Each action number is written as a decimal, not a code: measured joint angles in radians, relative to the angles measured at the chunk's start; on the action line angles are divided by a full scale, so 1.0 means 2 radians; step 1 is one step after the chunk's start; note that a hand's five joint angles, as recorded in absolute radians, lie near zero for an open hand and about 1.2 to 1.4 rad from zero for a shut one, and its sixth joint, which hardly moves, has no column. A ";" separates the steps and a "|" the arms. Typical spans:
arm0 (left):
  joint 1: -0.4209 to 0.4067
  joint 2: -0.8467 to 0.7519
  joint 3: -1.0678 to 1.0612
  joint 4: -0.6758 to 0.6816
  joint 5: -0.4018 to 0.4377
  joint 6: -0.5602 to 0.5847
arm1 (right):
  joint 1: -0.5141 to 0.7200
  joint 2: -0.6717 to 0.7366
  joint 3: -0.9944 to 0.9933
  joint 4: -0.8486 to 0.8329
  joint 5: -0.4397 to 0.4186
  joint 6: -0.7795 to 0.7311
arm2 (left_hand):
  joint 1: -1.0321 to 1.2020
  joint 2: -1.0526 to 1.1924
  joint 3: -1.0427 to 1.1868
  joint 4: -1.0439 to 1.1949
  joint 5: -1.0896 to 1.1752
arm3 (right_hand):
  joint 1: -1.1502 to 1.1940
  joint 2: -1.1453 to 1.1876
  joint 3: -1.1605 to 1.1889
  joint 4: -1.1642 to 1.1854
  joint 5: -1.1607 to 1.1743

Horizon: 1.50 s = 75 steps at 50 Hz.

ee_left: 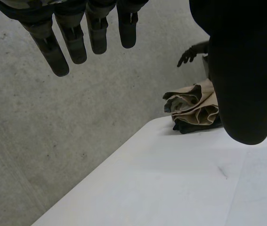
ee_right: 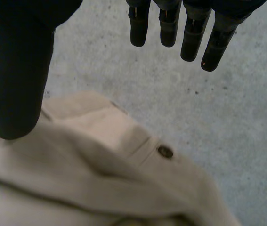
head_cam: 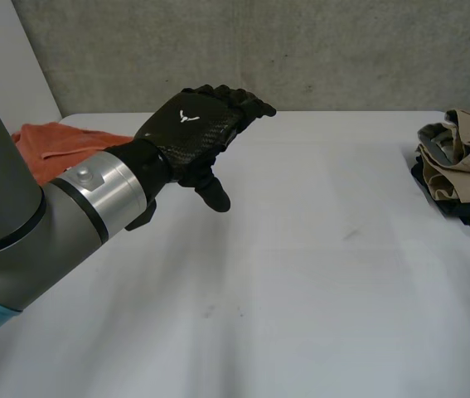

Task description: Fold the laundry.

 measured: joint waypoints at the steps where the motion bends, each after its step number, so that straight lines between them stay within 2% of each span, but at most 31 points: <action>1: 0.000 0.000 0.000 0.000 0.000 0.000 | 0.002 0.001 0.001 0.000 0.004 -0.003 | 0.000 0.000 0.000 0.000 0.000 | 0.000 0.000 0.000 0.000 0.000; 6: 0.005 0.000 0.004 0.001 -0.006 0.000 | 0.028 -0.029 0.034 -0.003 0.017 -0.022 | 0.000 0.000 0.000 0.000 0.000 | 0.000 0.000 0.000 0.000 0.000; 12: 0.035 0.001 0.018 0.013 -0.039 0.001 | 0.111 -0.129 0.134 -0.054 0.029 -0.044 | 0.000 0.000 0.000 0.000 0.000 | 0.000 0.000 0.000 0.000 0.000; 17: 0.086 -0.009 0.040 0.039 -0.084 0.003 | 0.185 -0.195 0.228 -0.140 0.042 -0.048 | 0.000 -0.002 0.000 0.000 0.000 | 0.000 0.000 0.000 0.000 0.000; 18: 0.108 -0.022 0.051 0.048 -0.097 0.005 | 0.220 -0.224 0.274 -0.187 0.048 -0.048 | 0.000 -0.003 0.000 0.000 0.000 | 0.000 0.000 0.000 0.000 0.000; 22: 0.161 -0.065 0.078 0.063 -0.116 0.013 | 0.285 -0.272 0.362 -0.272 0.056 -0.048 | 0.000 -0.004 0.000 0.000 0.000 | 0.000 0.000 0.000 0.000 0.000; 25: 0.209 -0.124 0.105 0.069 -0.114 0.033 | 0.331 -0.300 0.432 -0.325 0.058 -0.054 | 0.000 -0.004 0.000 0.000 0.000 | 0.000 0.000 0.000 0.000 0.000; 30: 0.254 -0.203 0.132 0.071 -0.093 0.091 | 0.368 -0.317 0.501 -0.345 0.059 -0.088 | 0.000 -0.004 0.000 0.000 0.000 | 0.000 0.000 0.000 0.000 0.000; 36: 0.272 -0.276 0.154 0.076 -0.063 0.177 | 0.375 -0.317 0.540 -0.319 0.059 -0.148 | 0.001 -0.004 0.000 0.001 0.000 | 0.000 0.000 0.000 0.000 0.000; 40: 0.274 -0.317 0.175 0.080 -0.052 0.214 | 0.370 -0.314 0.551 -0.285 0.059 -0.189 | 0.060 0.045 0.046 0.050 0.045 | 0.000 0.000 0.000 0.000 0.000; 41: 0.274 -0.328 0.180 0.082 -0.050 0.219 | 0.369 -0.313 0.553 -0.273 0.060 -0.200 | 0.211 0.193 0.194 0.200 0.190 | 0.000 0.000 0.000 0.000 0.000; 43: 0.272 -0.338 0.186 0.084 -0.049 0.220 | 0.367 -0.313 0.555 -0.258 0.062 -0.210 | 0.286 0.314 0.314 0.311 0.294 | 0.000 0.000 0.000 0.000 0.000; 44: 0.271 -0.342 0.189 0.085 -0.049 0.218 | 0.366 -0.312 0.555 -0.247 0.064 -0.217 | 0.314 0.353 0.352 0.361 0.342 | 0.000 0.000 0.000 0.000 0.000; 45: 0.269 -0.345 0.190 0.088 -0.049 0.215 | 0.365 -0.312 0.555 -0.241 0.066 -0.221 | 0.375 0.444 0.437 0.457 0.432 | 0.000 0.000 0.000 0.000 0.000; 46: 0.266 -0.345 0.190 0.091 -0.050 0.212 | 0.363 -0.312 0.556 -0.235 0.068 -0.224 | 0.387 0.465 0.455 0.478 0.447 | 0.000 0.000 0.000 0.000 0.000; 50: 0.248 -0.330 0.183 0.113 -0.056 0.202 | 0.350 -0.313 0.557 -0.219 0.077 -0.229 | 0.391 0.476 0.467 0.492 0.452 | 0.000 0.000 0.000 0.000 0.000; 56: 0.203 -0.245 0.128 0.162 -0.075 0.185 | 0.330 -0.320 0.559 -0.215 0.089 -0.228 | 0.426 0.484 0.477 0.494 0.452 | 0.000 0.000 0.000 0.000 0.000; 59: 0.160 -0.178 0.080 0.184 -0.081 0.164 | 0.319 -0.326 0.559 -0.216 0.095 -0.226 | 0.427 0.485 0.480 0.495 0.452 | 0.000 0.000 0.000 0.000 0.000; 61: 0.149 -0.165 0.071 0.187 -0.082 0.158 | 0.317 -0.327 0.559 -0.216 0.096 -0.226 | 0.431 0.486 0.482 0.495 0.452 | 0.000 0.000 0.000 0.000 0.000; 62: 0.133 -0.147 0.057 0.191 -0.083 0.149 | 0.314 -0.329 0.559 -0.217 0.099 -0.226 | 0.431 0.487 0.485 0.495 0.452 | 0.000 0.000 0.000 0.000 0.000; 63: 0.092 -0.111 0.028 0.195 -0.082 0.127 | 0.307 -0.332 0.558 -0.218 0.105 -0.225 | 0.431 0.487 0.486 0.496 0.452 | 0.000 0.000 0.000 0.000 0.000; 64: 0.092 -0.111 0.028 0.195 -0.082 0.127 | 0.307 -0.332 0.558 -0.218 0.105 -0.225 | 0.431 0.487 0.486 0.496 0.452 | 0.000 0.000 0.000 0.000 0.000; 66: 0.049 -0.084 0.000 0.197 -0.081 0.104 | 0.302 -0.335 0.556 -0.218 0.117 -0.224 | 0.431 0.488 0.488 0.497 0.452 | 0.000 0.000 0.000 0.000 0.000; 69: 0.010 -0.077 -0.024 0.196 -0.080 0.085 | 0.298 -0.336 0.552 -0.219 0.135 -0.224 | 0.431 0.483 0.484 0.493 0.452 | 0.000 0.000 0.000 0.000 0.000; 70: -0.003 -0.076 -0.031 0.196 -0.079 0.080 | 0.297 -0.336 0.551 -0.219 0.141 -0.224 | 0.374 0.402 0.405 0.420 0.394 | 0.000 0.000 0.000 0.000 0.000; 71: -0.032 -0.079 -0.045 0.195 -0.079 0.070 | 0.293 -0.337 0.546 -0.218 0.162 -0.223 | 0.196 0.244 0.260 0.263 0.239 | 0.000 0.000 0.000 0.000 0.000; 72: -0.047 -0.083 -0.052 0.195 -0.079 0.066 | 0.291 -0.337 0.545 -0.218 0.170 -0.222 | 0.095 0.149 0.156 0.167 0.145 | 0.000 0.000 0.000 0.000 0.000; 74: -0.064 -0.088 -0.058 0.195 -0.079 0.062 | 0.289 -0.337 0.542 -0.218 0.183 -0.222 | 0.071 0.129 0.136 0.137 0.116 | 0.000 0.000 0.000 0.000 0.000; 75: -0.070 -0.090 -0.060 0.195 -0.080 0.060 | 0.288 -0.337 0.540 -0.218 0.190 -0.222 | 0.025 0.038 0.047 0.046 0.032 | 0.000 0.000 0.000 0.000 0.000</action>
